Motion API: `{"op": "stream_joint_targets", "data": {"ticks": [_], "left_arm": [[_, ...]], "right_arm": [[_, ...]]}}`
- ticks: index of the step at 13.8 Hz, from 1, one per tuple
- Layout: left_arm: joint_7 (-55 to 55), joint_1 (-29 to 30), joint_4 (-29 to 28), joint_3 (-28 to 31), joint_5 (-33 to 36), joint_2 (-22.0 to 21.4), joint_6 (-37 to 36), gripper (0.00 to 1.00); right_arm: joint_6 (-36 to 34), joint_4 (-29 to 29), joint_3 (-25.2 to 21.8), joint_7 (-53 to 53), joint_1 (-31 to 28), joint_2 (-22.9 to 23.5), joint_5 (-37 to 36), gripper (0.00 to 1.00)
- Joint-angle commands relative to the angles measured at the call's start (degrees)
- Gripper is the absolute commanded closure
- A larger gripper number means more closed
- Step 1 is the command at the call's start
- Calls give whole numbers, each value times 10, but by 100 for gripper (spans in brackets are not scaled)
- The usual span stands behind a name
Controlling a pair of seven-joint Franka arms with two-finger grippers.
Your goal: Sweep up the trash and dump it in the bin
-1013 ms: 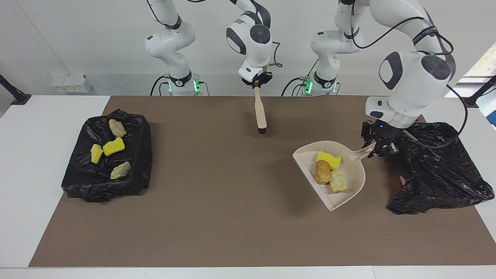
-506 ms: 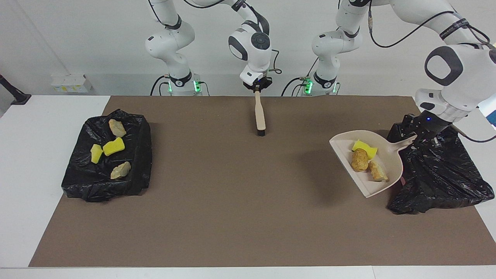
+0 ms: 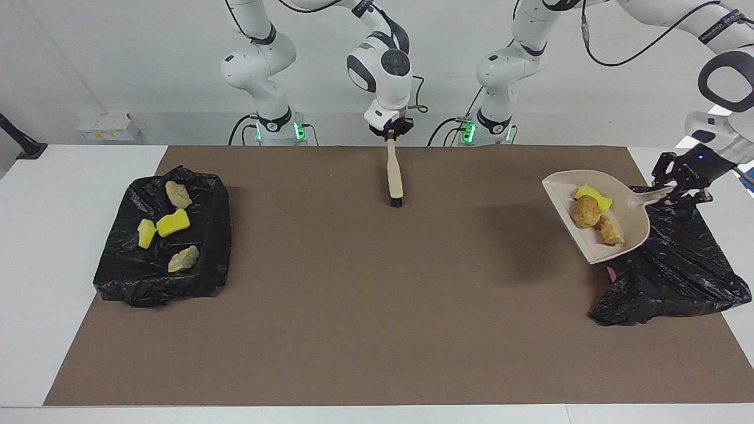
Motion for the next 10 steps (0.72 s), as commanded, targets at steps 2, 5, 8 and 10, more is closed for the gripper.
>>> {"op": "stream_joint_targets", "data": {"ticks": [2, 5, 8, 10], "left_arm": [[25, 39, 88, -5, 44, 36, -24, 100], [28, 38, 102, 2, 120, 43, 22, 100], [27, 35, 97, 1, 231, 44, 87, 100], [23, 27, 82, 1, 308, 43, 136, 100]], "right_arm": [[-1, 18, -3, 9, -39, -9, 13, 43], [-15, 73, -4, 0, -117, -9, 12, 18], [-24, 136, -3, -14, -211, 1, 1, 3], [-25, 160, -6, -44, -253, 6, -19, 0]]}}
